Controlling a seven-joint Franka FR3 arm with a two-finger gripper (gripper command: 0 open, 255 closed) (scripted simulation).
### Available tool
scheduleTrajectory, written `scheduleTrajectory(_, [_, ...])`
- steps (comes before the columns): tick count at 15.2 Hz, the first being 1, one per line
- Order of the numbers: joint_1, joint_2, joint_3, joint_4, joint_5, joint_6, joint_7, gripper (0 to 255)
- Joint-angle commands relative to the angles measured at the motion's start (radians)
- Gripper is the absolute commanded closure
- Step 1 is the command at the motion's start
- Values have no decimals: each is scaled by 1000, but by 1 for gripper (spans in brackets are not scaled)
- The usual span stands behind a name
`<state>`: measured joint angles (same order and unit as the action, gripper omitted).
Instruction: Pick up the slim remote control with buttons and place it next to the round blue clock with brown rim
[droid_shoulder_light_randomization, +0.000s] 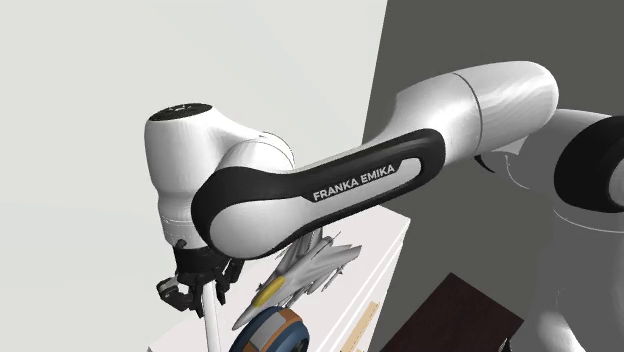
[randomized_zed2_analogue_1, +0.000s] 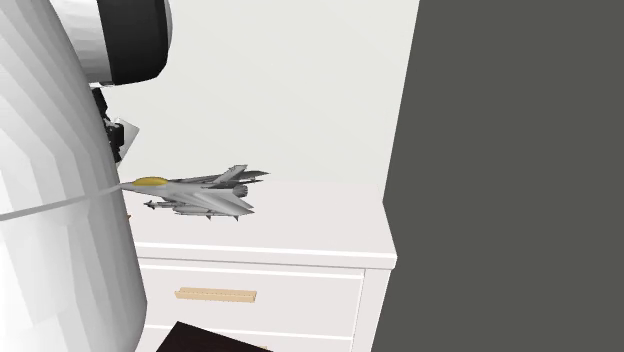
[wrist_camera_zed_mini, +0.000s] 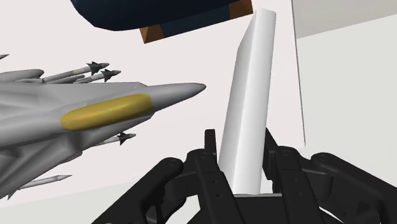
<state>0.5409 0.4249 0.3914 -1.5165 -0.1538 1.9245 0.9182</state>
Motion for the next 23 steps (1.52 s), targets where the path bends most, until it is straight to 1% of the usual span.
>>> scheduleTrajectory(1, [0, 10, -2, -16, -4, 24, 2, 255])
scheduleTrajectory(16, [8, 79, -23, -122, -35, 196, 20, 255])
scheduleTrajectory(23, [16, 78, -32, -122, -29, 196, 17, 255])
